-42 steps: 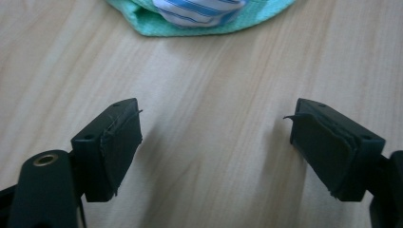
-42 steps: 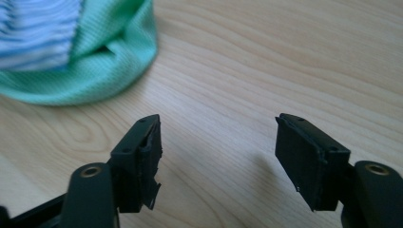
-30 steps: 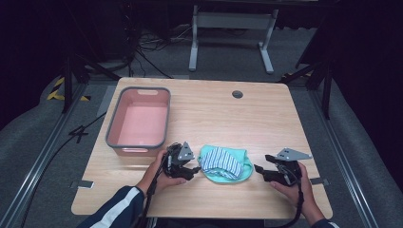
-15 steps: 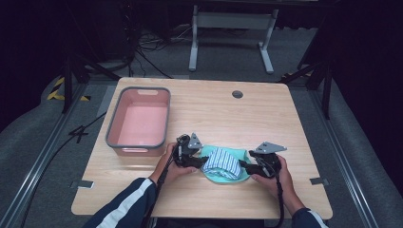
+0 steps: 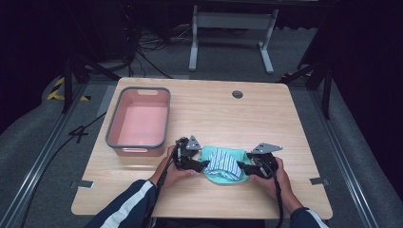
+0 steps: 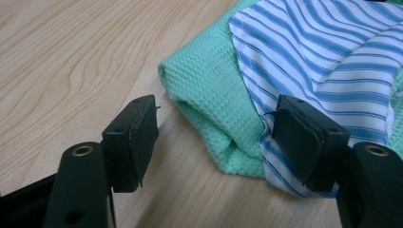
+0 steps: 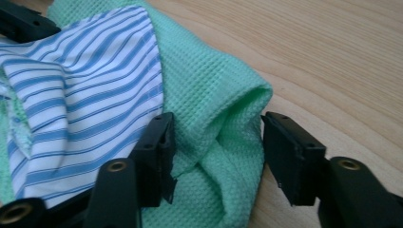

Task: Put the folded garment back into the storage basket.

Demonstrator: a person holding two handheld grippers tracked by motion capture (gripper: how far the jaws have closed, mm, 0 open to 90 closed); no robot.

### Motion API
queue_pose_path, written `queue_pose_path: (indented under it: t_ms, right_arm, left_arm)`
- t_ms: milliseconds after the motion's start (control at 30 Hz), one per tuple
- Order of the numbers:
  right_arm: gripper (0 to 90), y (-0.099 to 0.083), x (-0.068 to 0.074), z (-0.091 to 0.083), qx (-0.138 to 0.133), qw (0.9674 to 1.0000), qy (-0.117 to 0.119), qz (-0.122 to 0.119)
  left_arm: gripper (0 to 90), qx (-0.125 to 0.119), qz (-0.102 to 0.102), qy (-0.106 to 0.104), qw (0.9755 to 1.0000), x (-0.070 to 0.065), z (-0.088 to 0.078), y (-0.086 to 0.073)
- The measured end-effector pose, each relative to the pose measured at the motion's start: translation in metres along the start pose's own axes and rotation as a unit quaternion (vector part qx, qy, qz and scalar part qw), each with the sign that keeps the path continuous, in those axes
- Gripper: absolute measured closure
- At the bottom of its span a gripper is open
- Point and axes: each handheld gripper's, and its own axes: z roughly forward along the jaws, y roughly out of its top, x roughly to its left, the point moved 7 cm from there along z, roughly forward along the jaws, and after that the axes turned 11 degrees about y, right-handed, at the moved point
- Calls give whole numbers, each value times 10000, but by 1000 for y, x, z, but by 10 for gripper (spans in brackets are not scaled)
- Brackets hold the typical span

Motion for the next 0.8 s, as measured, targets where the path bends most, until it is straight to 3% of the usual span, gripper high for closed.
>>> queue_pose_path:
  t_ms: [33, 100, 167, 200, 233, 367, 467, 600, 667, 700, 800]
  right_arm:
    - [493, 0, 0, 0, 0, 10000, 0, 0]
    - [618, 1, 5, 0, 49, 9999, 141, -72]
    - [658, 1, 7, 0, 82, 9997, 204, -114]
    - [692, 1, 8, 0, 89, 9996, 255, -122]
    - [692, 1, 8, 0, 89, 9996, 255, -122]
    - [735, 1, 9, 0, 96, 9993, 321, -156]
    - [774, 1, 10, 0, 96, 9992, 337, -193]
    - [800, 0, 12, 0, 57, 9992, 314, -252]
    - [806, 0, 12, -1, 57, 9992, 306, -267]
    - [814, 1, 13, -2, 66, 9990, 300, -329]
    - [818, 1, 13, -3, 41, 9990, 309, -310]
  left_arm:
    - [323, 0, 0, 0, 10000, 0, 0, 0]
    - [330, 11, 20, -21, 10000, -1, 0, 0]
    - [423, -31, 119, -185, 9998, -4, -2, 0]
    - [541, -25, 76, -242, 9997, -6, -3, 0]
    - [541, -47, 118, -321, 9994, -8, -3, 1]
    - [679, -30, 36, -541, 9985, -12, -4, 1]
    - [746, 1, 14, -615, 9981, -13, -5, 1]
    - [778, 119, 97, -546, 9984, -14, -6, 3]
    - [793, 152, 194, -462, 9986, -15, -7, 3]
    - [799, 233, 397, -355, 9983, -18, -9, 5]
    - [806, 264, 448, -360, 9980, -20, -10, 6]
